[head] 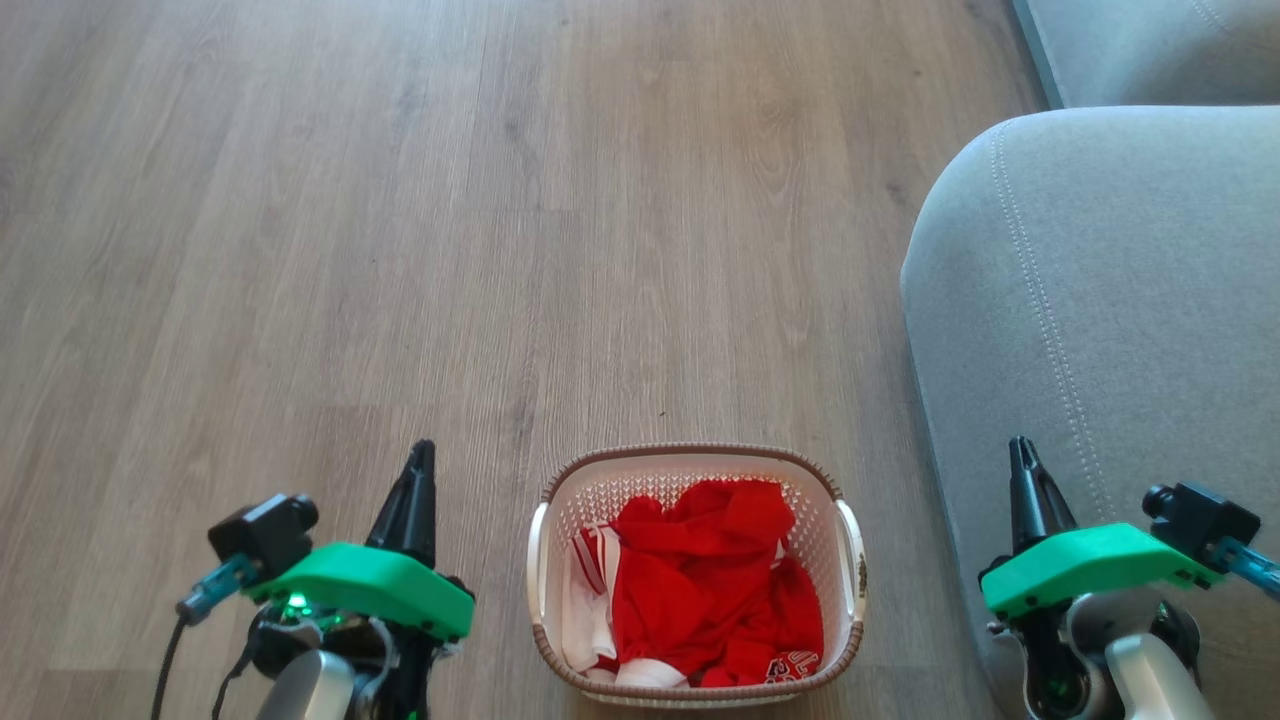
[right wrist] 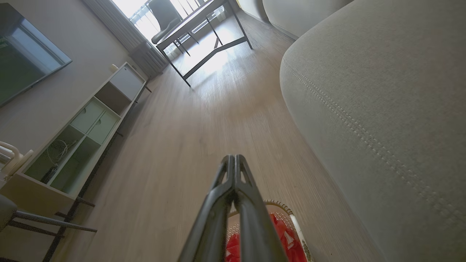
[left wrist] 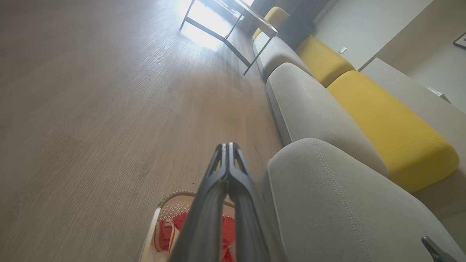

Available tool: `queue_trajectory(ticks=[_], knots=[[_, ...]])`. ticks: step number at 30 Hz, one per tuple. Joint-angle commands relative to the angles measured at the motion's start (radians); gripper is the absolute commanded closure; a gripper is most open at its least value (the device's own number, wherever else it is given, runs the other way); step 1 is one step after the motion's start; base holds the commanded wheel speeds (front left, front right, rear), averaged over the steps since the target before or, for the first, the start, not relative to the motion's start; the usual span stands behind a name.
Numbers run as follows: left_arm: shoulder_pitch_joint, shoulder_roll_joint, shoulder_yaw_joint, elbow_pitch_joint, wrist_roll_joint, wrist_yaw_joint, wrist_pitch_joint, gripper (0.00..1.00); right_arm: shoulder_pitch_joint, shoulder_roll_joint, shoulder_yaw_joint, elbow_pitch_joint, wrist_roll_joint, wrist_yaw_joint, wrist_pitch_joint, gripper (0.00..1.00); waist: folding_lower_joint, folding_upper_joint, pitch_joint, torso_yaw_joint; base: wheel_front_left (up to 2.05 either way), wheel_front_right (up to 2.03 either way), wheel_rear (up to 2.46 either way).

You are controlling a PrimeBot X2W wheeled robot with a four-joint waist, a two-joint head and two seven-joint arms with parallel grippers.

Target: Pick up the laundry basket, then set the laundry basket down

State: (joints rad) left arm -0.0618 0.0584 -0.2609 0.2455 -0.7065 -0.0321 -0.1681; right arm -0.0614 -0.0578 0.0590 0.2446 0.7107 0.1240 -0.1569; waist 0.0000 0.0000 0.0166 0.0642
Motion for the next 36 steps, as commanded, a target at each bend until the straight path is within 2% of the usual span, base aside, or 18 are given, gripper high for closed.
queue_trajectory(ticks=[1, 36], knots=[[-0.048, 0.012, 0.032, -0.026, -0.039, -0.009, 0.006, 1.00, -0.047, -0.010, -0.007, -0.028, 0.038, 0.002, 0.008, 1.00, 0.0000, 0.0000, 0.000, -0.002, 0.00, 0.00, 0.00], [-0.045, 0.017, 0.149, -0.017, -0.396, -0.044, 0.100, 1.00, -0.046, -0.012, -0.061, -0.017, 0.388, 0.004, 0.102, 1.00, 0.0000, 0.0000, -0.006, -0.026, 0.00, 0.00, 0.00]])
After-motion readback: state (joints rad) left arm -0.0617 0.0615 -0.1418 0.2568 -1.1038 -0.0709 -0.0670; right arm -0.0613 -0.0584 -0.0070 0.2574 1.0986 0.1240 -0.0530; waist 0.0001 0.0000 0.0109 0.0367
